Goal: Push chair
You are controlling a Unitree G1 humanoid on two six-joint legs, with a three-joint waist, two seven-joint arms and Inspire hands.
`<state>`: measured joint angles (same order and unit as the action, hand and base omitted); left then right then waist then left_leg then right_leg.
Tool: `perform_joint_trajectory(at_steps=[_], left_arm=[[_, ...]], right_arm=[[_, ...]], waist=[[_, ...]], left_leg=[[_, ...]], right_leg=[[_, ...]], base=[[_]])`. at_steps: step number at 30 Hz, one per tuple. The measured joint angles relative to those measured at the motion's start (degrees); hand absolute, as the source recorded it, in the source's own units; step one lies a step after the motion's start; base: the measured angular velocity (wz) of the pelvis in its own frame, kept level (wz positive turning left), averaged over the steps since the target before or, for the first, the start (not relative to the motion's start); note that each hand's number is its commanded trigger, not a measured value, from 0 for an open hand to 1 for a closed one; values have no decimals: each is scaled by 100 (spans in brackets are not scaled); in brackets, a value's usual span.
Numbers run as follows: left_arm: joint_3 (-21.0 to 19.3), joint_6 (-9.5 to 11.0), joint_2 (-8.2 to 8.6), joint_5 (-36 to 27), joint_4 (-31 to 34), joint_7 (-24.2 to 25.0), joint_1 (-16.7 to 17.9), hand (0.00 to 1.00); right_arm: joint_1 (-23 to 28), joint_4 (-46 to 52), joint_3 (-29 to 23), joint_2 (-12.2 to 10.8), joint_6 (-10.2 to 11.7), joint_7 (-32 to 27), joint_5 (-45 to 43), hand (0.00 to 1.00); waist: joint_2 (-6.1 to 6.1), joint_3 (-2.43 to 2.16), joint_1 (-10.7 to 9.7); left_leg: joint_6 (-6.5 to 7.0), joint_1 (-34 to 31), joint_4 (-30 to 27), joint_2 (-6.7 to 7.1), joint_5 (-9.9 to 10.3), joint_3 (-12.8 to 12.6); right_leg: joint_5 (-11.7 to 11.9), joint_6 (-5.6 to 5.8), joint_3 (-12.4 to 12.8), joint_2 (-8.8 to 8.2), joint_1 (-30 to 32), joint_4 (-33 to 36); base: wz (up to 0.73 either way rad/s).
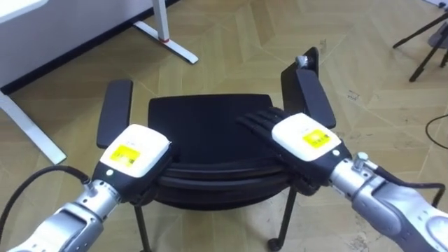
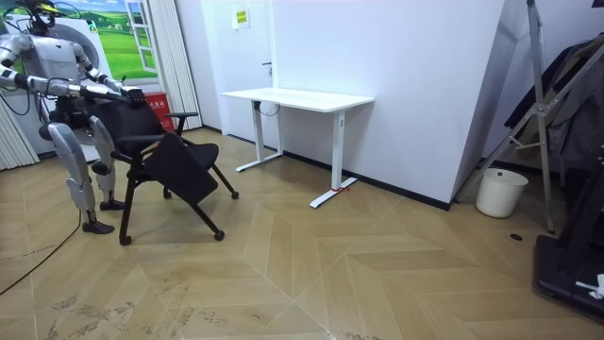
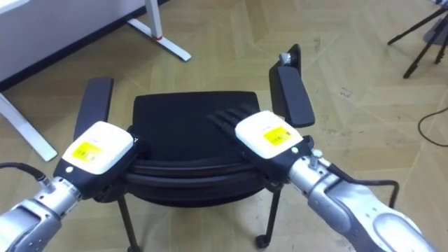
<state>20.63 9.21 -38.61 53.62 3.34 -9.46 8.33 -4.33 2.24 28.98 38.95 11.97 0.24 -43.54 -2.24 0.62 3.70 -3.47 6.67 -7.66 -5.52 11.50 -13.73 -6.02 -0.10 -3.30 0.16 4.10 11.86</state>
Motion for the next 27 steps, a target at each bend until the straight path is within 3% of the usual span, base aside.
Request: perform_joint_trajectory(at_steps=[1, 2, 3, 4, 5, 9, 13, 19, 27], left_arm=[[2, -10, 5, 0, 0, 2, 0, 100], [4, -16, 6, 1, 0, 2, 1, 100], [8, -27, 6, 4, 0, 4, 1, 100], [18, -46, 20, 16, 0, 4, -4, 100], [22, -51, 27, 23, 0, 4, -7, 100], [59, -90, 40, 19, -6, 3, -10, 100], [87, -111, 92, 46, -4, -1, 11, 100], [92, -140, 153, 46, -42, -31, -22, 100], [106, -125, 253, 34, -166, -154, -10, 100]], right_arm=[[-4, -29, 15, -50, -67, 0, 0, 0], [-21, -44, 40, -66, -93, 0, 0, 22], [-90, -101, 126, -71, -112, 0, 0, 36], [-139, -161, 157, -76, -120, 11, 0, 75], [-140, -161, 158, -76, -132, 18, 1, 100], [-140, -332, 253, -108, -179, 30, 87, 100], [-143, -643, 238, -329, -240, 62, 87, 100], [-146, -893, 194, -323, -37, -145, 59, 100], [-138, -1030, 181, -304, 117, -461, 19, 100]], waist=[[-1, -1, 1], [-3, -1, 1], [-9, -5, 0], [-13, -8, 1], [-14, -8, 0], [-19, -12, -3], [-8, -18, -28], [19, -22, -203], [137, -29, -233]], left_leg=[[0, -3, 0, 1, 0, 2], [0, -6, 0, 1, 0, 11], [0, -7, 0, 2, 0, 47], [0, -7, 0, 2, 0, 63], [0, -4, 0, 2, 0, 75], [0, 12, -1, 4, 0, 79], [0, 0, -3, 6, 0, 79], [0, -3, -10, 4, 0, 184], [0, -16, -78, 8, 0, 233]], right_leg=[[0, 0, 0, 0, 3, 5], [0, 0, 0, 0, 3, 7], [0, 0, -1, 1, 2, 11], [0, 0, -4, 1, 2, 13], [0, 0, -5, 2, 2, 13], [0, -1, -5, 0, -7, 30], [0, 0, -14, -8, -39, 25], [-4, 3, -160, -31, -158, -44], [-7, -2, -193, -59, -163, -11]], base=[[0], [0], [0], [3], [0], [0], [1], [15], [1]])
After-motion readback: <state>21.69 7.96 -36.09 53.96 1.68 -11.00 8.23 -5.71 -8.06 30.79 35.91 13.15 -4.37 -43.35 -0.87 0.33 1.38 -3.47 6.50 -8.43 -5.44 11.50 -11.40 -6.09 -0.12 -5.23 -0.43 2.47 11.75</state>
